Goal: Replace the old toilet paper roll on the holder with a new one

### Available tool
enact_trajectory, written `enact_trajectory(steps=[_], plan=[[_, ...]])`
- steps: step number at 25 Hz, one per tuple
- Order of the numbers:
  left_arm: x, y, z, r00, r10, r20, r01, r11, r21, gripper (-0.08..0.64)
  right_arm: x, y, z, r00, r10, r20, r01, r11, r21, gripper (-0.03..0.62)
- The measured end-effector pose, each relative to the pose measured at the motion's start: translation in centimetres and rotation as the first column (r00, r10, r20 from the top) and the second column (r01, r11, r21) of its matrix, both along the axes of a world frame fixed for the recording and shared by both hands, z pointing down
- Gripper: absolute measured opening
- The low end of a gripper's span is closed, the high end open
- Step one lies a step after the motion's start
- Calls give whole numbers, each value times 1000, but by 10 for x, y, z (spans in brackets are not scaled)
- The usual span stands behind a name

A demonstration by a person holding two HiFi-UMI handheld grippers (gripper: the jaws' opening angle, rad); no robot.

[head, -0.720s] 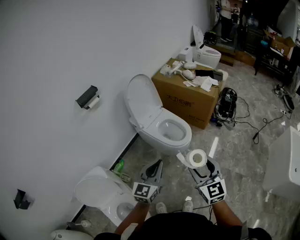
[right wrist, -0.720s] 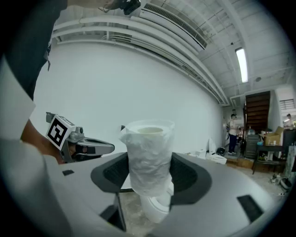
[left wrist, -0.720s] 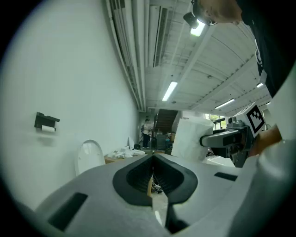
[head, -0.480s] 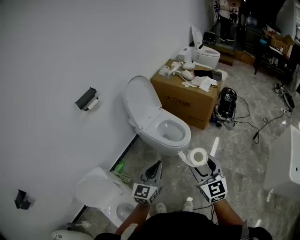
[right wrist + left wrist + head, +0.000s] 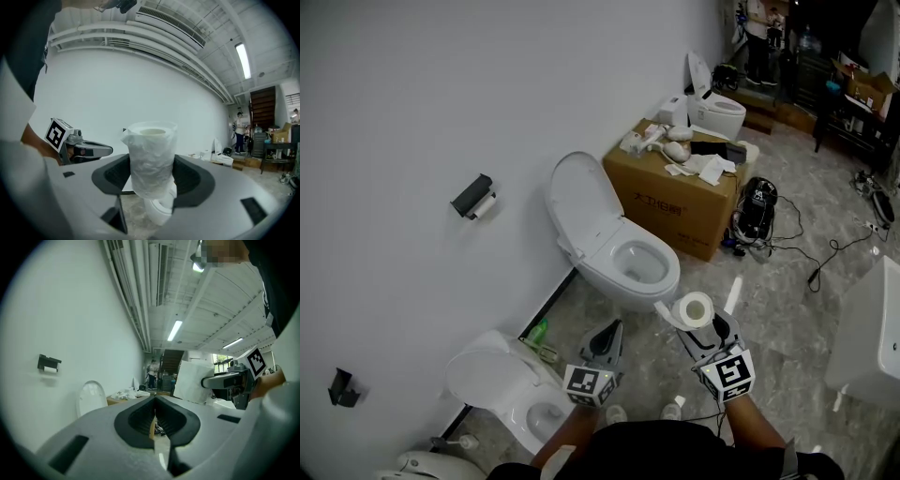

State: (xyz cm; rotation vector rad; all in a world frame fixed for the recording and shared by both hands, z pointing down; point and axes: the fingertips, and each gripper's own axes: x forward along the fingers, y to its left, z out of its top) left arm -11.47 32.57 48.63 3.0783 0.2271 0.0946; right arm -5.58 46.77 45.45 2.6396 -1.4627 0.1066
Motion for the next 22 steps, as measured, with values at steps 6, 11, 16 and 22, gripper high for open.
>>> enact_trajectory(steps=[6,11,16,22], plan=[[4,11,-5,998,-68,-16,68,998,0,3,10,12,-2,999,-51,-16,51,999,5,268],[8,3,-8,993,-119,-18,119,993,-11,3,22,8,-11,994,-103,-43,104,995,12,268],[15,-17,-5,990,-143,-11,143,990,-10,3,36,-15,-12,990,-131,-54,132,991,12,268],[34,-68,-1,984,-179,-10,179,984,-22,3,63,-69,-15,984,-162,-77,163,987,4,268]])
